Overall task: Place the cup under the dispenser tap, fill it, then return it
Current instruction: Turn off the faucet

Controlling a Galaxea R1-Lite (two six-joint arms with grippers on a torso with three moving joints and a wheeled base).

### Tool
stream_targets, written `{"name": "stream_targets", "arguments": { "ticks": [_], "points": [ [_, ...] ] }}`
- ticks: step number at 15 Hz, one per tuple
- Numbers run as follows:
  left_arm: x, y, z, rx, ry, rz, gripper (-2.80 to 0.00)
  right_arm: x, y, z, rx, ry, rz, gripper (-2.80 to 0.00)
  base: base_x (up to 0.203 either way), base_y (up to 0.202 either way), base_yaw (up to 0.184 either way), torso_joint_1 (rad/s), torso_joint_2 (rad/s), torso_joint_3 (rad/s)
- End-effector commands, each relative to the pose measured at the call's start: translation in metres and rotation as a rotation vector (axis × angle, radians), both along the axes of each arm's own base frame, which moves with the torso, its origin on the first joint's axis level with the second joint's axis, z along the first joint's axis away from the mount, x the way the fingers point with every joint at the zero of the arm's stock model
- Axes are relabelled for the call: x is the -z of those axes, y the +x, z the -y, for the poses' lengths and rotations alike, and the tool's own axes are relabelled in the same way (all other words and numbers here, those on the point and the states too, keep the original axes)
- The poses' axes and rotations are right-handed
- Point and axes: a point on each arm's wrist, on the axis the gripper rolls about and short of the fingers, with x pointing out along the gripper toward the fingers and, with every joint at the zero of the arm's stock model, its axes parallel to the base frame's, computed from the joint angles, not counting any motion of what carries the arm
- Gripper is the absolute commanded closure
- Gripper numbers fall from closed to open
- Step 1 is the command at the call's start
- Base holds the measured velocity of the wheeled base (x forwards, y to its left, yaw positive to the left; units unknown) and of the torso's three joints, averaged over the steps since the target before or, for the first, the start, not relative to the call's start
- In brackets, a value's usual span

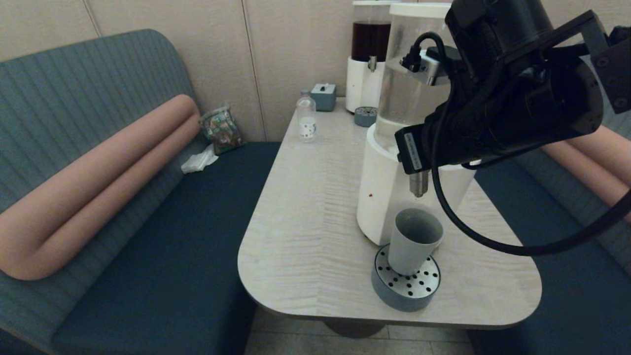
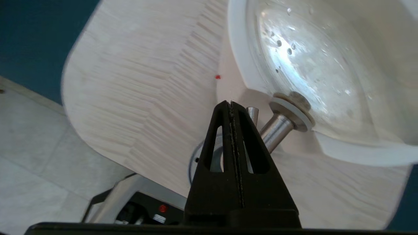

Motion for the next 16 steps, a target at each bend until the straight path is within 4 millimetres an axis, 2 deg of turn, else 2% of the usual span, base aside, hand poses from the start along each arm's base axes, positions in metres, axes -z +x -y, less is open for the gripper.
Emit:
{"name": "stream_targets", "arguments": {
  "ticks": [1, 16],
  "points": [
    [0.0000, 0.0001, 0.0000, -0.001, 0.000, -0.002, 0.00, 0.0020, -0.0002, 0.0010, 0.015, -0.020, -0.010, 0.00, 0.000, 0.000, 0.000, 0.000, 0.00, 0.000],
    [0.0000, 0.0001, 0.0000, -0.001, 0.000, -0.002, 0.00, 0.0078, 0.0061, 0.0002, 0.119, -0.103, 0.029, 0.00, 0.000, 0.000, 0.000, 0.000, 0.00, 0.000]
  ]
}}
